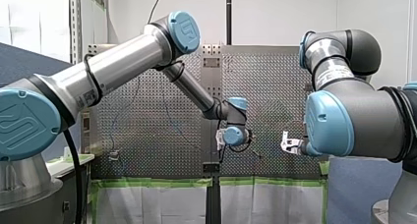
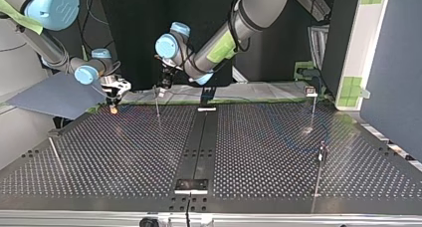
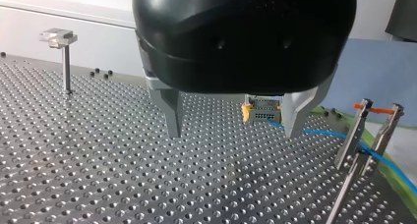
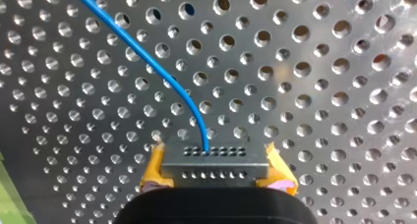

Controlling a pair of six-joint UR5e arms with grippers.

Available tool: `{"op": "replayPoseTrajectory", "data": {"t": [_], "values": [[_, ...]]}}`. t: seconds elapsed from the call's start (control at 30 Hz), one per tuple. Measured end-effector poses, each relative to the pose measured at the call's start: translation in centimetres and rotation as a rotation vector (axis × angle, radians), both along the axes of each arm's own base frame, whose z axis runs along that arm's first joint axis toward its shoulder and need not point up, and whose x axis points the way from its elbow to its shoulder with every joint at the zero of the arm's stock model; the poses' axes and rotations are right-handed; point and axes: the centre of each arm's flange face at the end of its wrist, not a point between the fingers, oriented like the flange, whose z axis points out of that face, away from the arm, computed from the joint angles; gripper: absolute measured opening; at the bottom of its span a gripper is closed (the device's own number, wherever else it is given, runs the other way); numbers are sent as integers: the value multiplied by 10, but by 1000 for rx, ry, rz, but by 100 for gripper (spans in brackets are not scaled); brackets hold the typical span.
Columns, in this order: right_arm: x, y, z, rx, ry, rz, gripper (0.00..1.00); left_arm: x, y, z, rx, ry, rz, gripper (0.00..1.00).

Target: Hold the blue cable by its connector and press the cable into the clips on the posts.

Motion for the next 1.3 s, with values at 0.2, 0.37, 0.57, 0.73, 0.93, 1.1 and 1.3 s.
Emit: {"op": "replayPoseTrajectory", "data": {"t": [0.2, 0.37, 0.57, 0.73, 0.93, 1.1, 1.3], "values": [[0, 0, 0, 1, -2, 1, 0, -16, 14, 16, 39, 33, 29, 100], [1, 0, 0, 1, -2, 2, 0, -29, 27, 28, 67, 64, 36, 100], [4, 1, 0, 1, -2, 6, 0, -42, 39, 45, 75, 72, 38, 100], [7, 2, 0, 1, -2, 10, 0, -54, 49, 60, 75, 72, 37, 100], [10, 3, 0, 1, -1, 15, 0, -66, 60, 74, 75, 73, 36, 100], [12, 3, 0, 0, 0, 18, 0, -75, 69, 85, 75, 73, 36, 100], [14, 4, 0, 0, 0, 21, 0, -87, 81, 98, 76, 72, 41, 100]]}}
